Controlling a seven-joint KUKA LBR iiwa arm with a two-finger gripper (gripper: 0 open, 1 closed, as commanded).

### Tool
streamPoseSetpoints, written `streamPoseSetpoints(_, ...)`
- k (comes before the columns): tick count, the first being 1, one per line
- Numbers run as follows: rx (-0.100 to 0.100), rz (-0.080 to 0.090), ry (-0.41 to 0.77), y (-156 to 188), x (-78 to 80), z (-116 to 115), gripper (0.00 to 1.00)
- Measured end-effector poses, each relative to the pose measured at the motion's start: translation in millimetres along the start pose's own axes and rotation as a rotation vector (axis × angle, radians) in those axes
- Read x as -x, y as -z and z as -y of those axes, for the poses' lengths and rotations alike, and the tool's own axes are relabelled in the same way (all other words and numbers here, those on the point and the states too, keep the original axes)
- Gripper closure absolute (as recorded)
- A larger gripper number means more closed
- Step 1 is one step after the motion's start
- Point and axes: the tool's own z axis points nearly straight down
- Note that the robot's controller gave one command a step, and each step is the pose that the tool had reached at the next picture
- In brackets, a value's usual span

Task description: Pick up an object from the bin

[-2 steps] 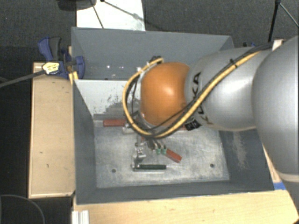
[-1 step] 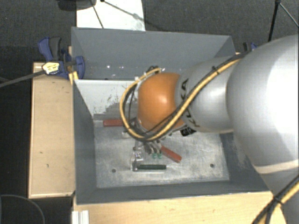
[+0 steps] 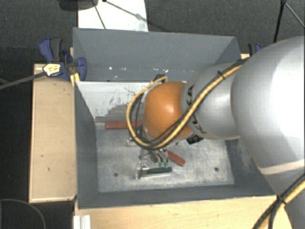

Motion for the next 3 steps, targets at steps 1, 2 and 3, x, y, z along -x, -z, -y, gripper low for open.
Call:
streamPoseSetpoints(1,-0.003,-0.007,0.163,7.0,-10.8,23.3,0.0)
streamPoseSetpoints(2,-0.003,-0.008,0.274,18.5,-26.0,67.9,1.0)
streamPoseSetpoints(3,-0.003,-0.008,0.271,18.5,-26.0,67.9,1.0)
